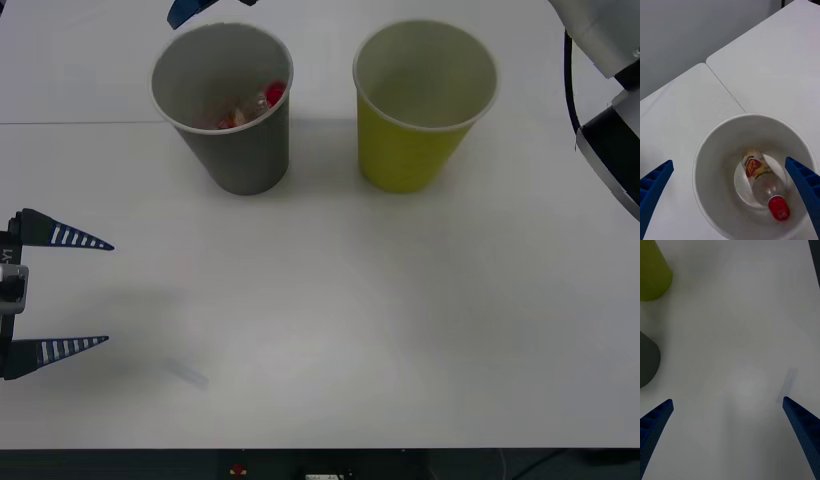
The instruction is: Put the can into the green bin and the plastic bottle into the gray bin
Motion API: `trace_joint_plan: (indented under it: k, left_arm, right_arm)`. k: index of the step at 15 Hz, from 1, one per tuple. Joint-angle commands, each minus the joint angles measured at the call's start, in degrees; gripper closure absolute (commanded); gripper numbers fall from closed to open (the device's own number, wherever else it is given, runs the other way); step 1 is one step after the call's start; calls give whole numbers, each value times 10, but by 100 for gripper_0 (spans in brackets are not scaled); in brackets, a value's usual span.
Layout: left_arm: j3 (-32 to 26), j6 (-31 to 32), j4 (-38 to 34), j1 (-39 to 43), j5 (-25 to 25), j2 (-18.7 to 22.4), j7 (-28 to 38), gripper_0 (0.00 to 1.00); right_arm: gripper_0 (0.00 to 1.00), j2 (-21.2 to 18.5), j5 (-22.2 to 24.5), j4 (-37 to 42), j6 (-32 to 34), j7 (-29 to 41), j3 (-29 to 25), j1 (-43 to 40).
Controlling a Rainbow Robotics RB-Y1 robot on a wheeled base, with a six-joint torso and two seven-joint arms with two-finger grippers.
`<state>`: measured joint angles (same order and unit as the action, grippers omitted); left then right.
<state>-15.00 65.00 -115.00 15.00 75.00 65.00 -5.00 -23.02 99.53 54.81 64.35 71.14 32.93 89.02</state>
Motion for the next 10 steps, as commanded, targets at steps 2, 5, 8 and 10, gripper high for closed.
trace_joint_plan:
  k: [2,5,8,10]
  left_arm:
    - [0,0,0,0,0,0,0,0]
    - [0,0,0,0,0,0,0,0]
    - [0,0,0,0,0,0,0,0]
    - [0,0,0,0,0,0,0,0]
  right_arm:
    - [0,-36,-6,47,47,-21,-54,-35]
    - [0,-73,-23,100,55,-36,-81,-76]
    - [0,-121,-53,175,61,-62,-111,-143]
    - [0,-143,-54,225,87,-67,-144,-182]
